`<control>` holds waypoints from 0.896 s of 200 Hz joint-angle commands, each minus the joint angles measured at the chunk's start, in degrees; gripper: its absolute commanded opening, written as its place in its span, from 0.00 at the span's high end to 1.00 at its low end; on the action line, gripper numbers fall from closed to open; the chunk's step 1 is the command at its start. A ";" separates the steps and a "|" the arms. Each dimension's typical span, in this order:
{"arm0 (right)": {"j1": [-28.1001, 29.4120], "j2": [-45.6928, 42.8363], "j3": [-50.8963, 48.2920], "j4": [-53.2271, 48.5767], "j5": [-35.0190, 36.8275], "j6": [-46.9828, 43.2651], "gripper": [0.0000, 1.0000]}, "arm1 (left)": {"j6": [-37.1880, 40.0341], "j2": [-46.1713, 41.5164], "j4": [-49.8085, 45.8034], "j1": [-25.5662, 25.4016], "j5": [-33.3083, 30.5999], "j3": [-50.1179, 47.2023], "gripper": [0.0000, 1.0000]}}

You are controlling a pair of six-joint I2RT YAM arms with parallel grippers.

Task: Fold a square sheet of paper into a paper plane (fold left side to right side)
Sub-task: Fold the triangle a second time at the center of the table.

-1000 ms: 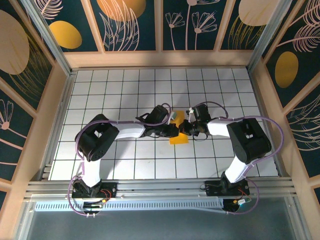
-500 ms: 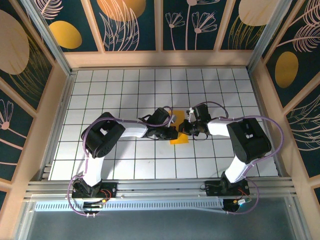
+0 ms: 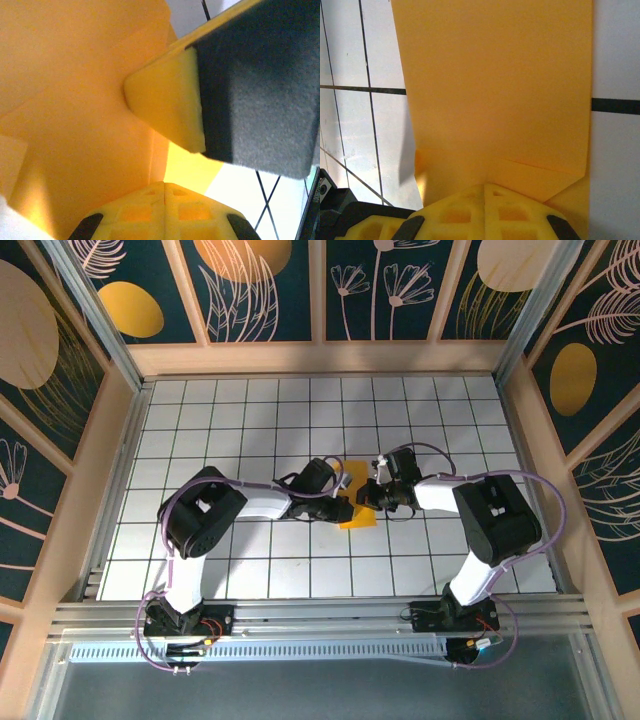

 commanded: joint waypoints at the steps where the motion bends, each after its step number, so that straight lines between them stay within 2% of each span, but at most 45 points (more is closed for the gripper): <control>1: -0.28 3.27 -0.98 -5.39 4.06 -1.16 1.00 | 2.28 -0.83 -4.75 -0.15 1.50 -4.00 0.97; 179: -0.88 3.51 -1.18 -5.81 4.25 -1.60 1.00 | 4.33 -4.37 -3.65 -1.27 2.41 -9.30 0.97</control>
